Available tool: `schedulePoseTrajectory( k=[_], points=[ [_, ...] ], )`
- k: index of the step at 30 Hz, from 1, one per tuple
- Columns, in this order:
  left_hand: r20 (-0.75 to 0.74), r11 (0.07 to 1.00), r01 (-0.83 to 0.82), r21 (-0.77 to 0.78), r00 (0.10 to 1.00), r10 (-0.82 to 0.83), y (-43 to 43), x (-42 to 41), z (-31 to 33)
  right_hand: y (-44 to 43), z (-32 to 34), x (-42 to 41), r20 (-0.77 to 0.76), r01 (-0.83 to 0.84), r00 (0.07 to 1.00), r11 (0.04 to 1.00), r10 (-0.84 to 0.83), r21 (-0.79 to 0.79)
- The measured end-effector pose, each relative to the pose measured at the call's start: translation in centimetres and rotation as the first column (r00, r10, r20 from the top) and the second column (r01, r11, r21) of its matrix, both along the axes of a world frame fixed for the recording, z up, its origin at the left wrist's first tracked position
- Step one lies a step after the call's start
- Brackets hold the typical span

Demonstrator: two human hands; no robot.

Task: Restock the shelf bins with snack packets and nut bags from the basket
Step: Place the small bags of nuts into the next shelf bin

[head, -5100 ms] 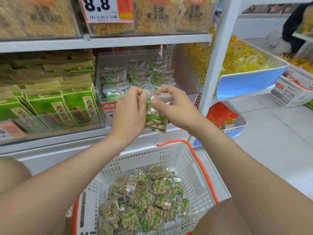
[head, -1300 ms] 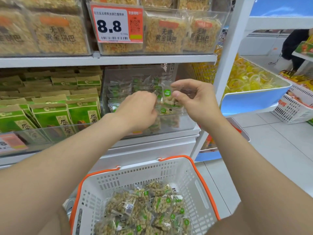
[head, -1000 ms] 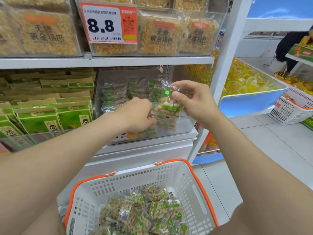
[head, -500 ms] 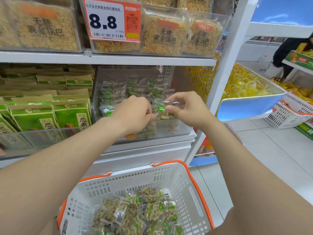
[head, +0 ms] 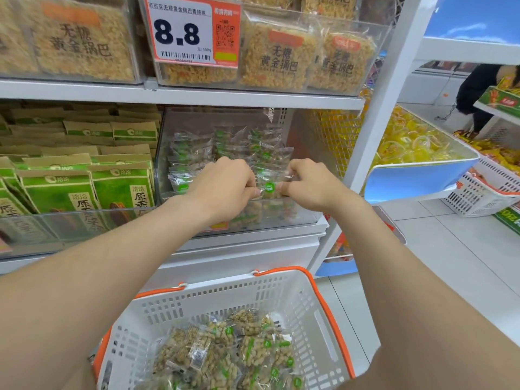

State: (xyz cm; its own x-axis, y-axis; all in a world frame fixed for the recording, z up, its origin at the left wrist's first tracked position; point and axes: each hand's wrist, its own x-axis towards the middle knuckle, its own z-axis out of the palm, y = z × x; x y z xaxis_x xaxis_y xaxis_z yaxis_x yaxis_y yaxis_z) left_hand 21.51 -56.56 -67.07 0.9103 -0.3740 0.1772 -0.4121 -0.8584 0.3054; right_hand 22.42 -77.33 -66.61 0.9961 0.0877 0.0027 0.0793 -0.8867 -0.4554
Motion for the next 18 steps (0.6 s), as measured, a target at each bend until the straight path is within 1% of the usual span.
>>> schedulePoseTrajectory(
  k=[2,7,10,12,16,18],
  points=[
    [0.006,1.000,-0.004,0.002,1.000,0.004,-0.1,0.1,0.2,0.0,-0.1,0.2,-0.026,0.008,1.000,0.999,-0.007,0.047],
    [0.036,0.999,-0.025,0.019,0.999,0.024,-0.1,0.1,0.5,0.2,-0.2,1.6,-0.120,0.067,0.991,0.993,-0.055,0.094],
    [0.095,0.998,-0.046,0.044,0.995,0.042,-0.4,0.0,0.5,0.6,0.2,1.9,-0.161,0.110,0.982,0.991,-0.096,0.076],
    [0.108,0.997,-0.066,0.033,0.992,0.062,-0.4,0.2,0.7,1.6,0.5,1.6,-0.171,0.130,0.978,0.990,-0.121,0.046],
    [-0.012,1.000,0.013,-0.008,1.000,-0.013,0.3,0.9,1.6,3.2,0.7,1.3,-0.197,0.151,0.968,0.988,-0.153,-0.026],
    [-0.043,0.998,0.050,0.024,0.998,-0.049,0.3,0.8,1.4,3.1,0.7,1.5,-0.223,0.161,0.962,0.987,-0.161,-0.019]
  ],
)
